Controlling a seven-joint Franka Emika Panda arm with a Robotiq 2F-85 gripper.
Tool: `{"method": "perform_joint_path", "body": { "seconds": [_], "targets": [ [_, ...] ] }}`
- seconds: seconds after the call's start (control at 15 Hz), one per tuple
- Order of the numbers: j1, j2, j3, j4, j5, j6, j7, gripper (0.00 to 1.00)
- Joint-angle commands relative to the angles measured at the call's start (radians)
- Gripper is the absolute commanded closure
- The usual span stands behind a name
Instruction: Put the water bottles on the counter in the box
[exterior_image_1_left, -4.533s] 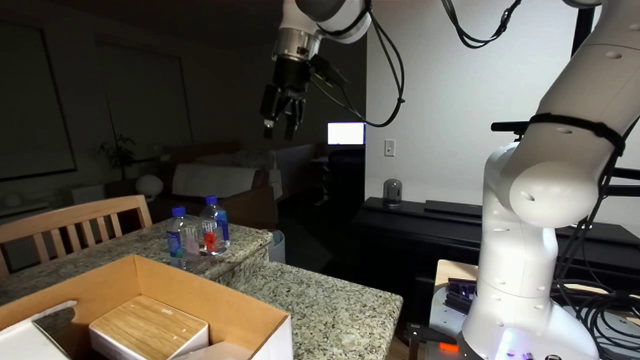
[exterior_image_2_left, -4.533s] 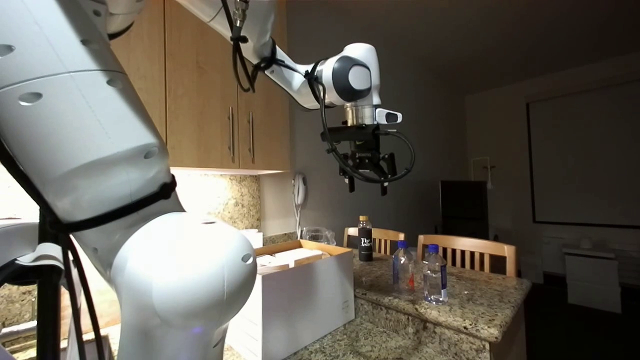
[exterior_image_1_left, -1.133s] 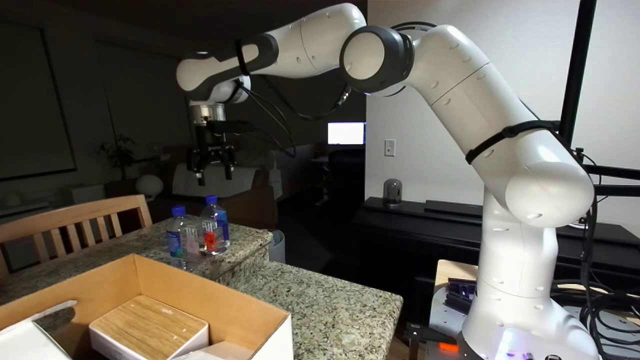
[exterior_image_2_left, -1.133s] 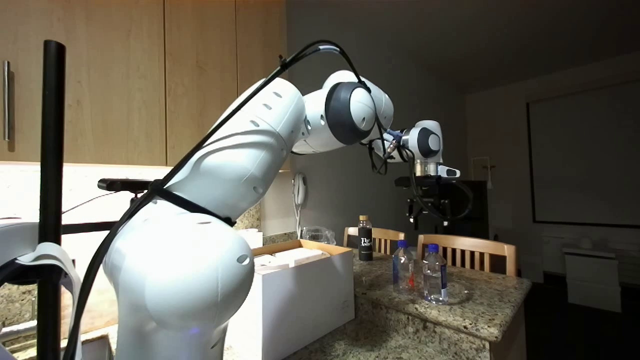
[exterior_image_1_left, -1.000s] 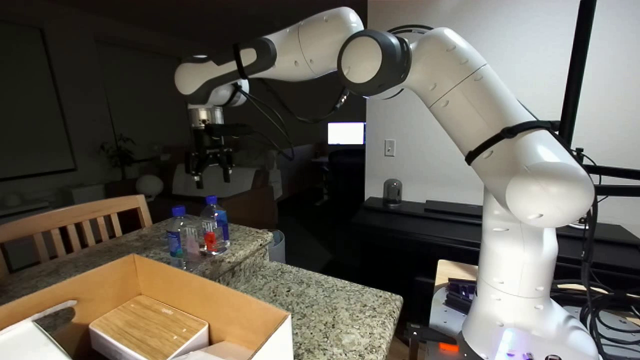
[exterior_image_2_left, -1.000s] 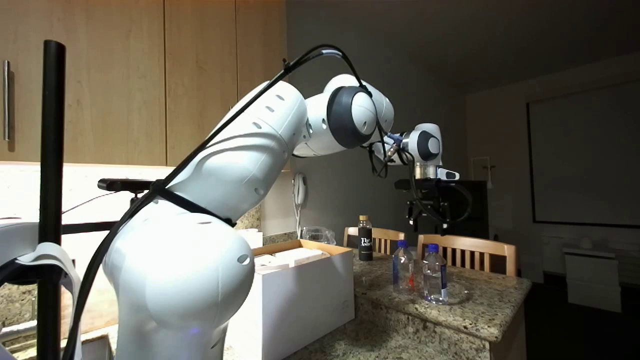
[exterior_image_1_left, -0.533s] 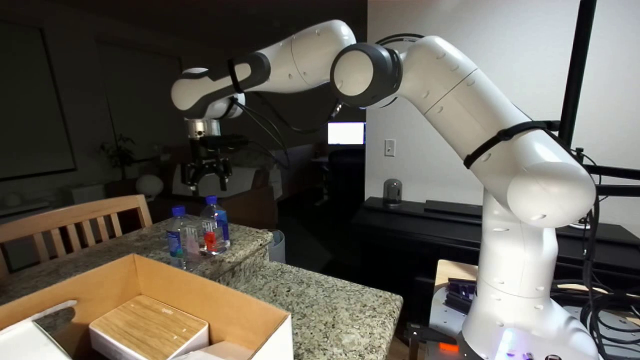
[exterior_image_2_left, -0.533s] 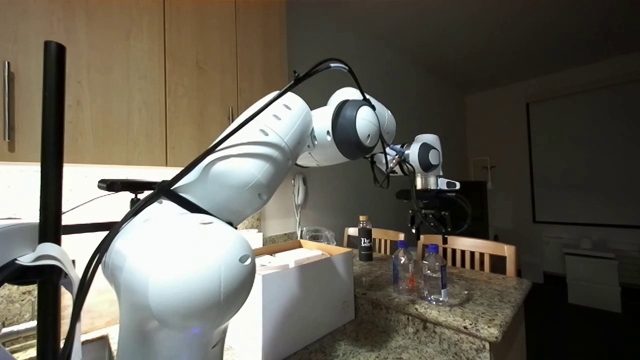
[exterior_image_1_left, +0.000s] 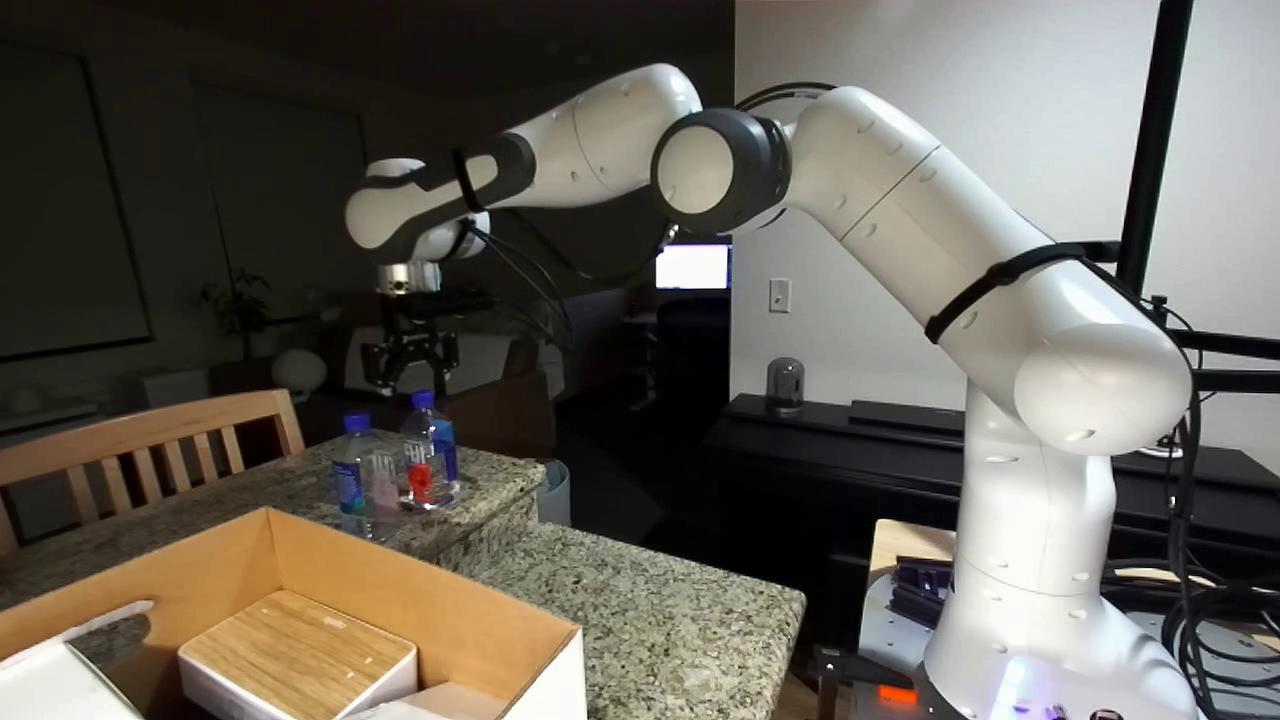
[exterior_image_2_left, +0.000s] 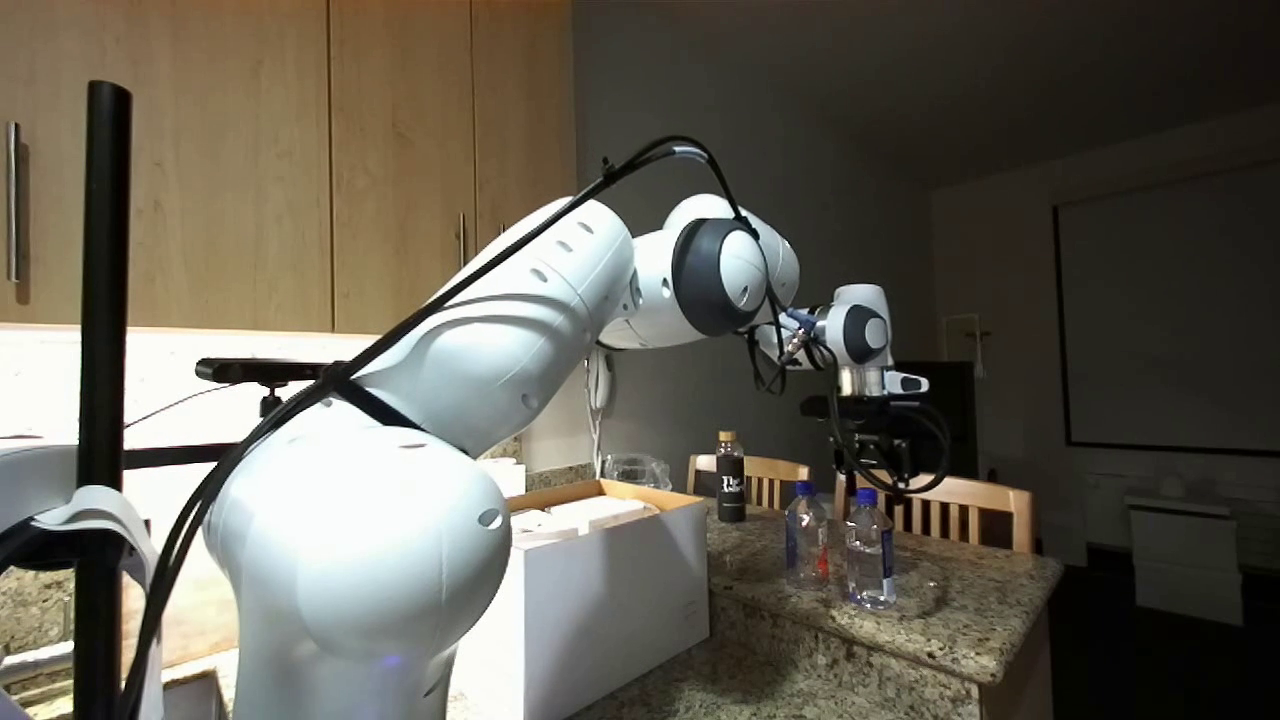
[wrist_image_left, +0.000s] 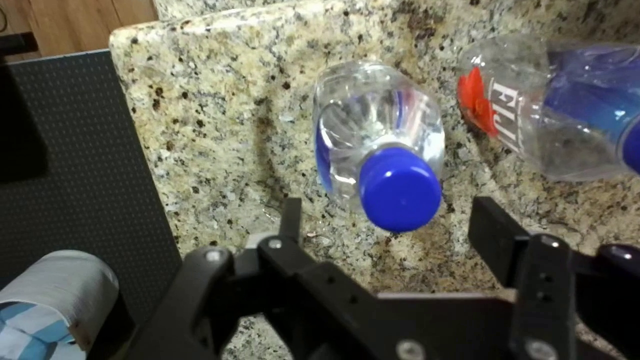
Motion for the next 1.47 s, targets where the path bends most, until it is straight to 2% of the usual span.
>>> {"method": "perform_joint_path", "body": {
  "seconds": [0.0,0.47,0.73,0.8,0.87,1.0,1.4],
  "targets": [
    [0.009,0.007,-0.009,0.012,-0.012,0.044,0.042,0.44],
    [0.018,0.011,-0.012,0.012,-0.012,0.062,0.057,0.91],
    [0.021,0.007,-0.013,0.009,-0.014,0.059,0.059,0.96],
    [0.022,0.006,-0.014,0.009,-0.016,0.058,0.060,0.93],
    [0.022,0.004,-0.014,0.009,-0.015,0.055,0.061,0.70],
    [0.022,0.002,-0.015,0.009,-0.014,0.052,0.064,0.64],
    [0.031,-0.020,-0.019,-0.009,-0.014,0.032,0.094,0.26]
  ]
}}
